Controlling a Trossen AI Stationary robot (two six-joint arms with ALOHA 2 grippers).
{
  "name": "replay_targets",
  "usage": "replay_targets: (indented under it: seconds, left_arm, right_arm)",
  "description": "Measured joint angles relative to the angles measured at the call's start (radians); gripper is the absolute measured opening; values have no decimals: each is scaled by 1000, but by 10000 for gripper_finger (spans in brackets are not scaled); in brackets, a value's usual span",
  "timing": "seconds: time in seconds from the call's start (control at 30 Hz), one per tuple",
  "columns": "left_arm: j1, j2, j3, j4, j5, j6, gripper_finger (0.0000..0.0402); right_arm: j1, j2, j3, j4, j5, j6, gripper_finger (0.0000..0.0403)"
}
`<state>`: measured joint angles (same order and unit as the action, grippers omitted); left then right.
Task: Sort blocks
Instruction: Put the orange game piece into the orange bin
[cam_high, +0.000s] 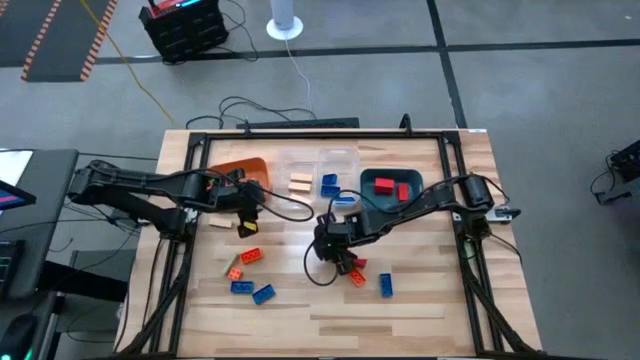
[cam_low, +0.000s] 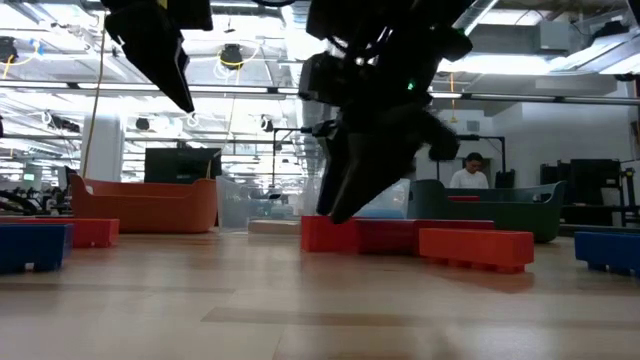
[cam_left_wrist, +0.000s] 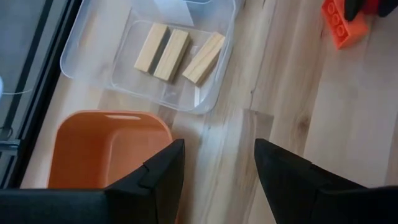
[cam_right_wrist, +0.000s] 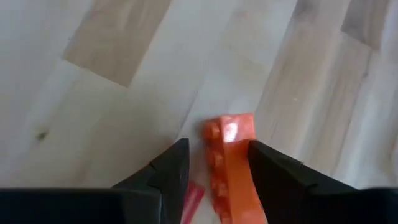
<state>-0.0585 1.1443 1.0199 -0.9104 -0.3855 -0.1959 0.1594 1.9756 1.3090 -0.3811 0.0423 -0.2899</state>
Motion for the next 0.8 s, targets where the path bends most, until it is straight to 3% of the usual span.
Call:
replay_targets:
  seconds: [0.4,0.8]
  left_arm:
    - [0,2,0,1,2,-3,190]
    - [0,2,0,1,3,-5,190]
  right_arm:
    - [-26,6,-1,7,10,-4,171]
    - [0,1,45,-79,35,-3,205]
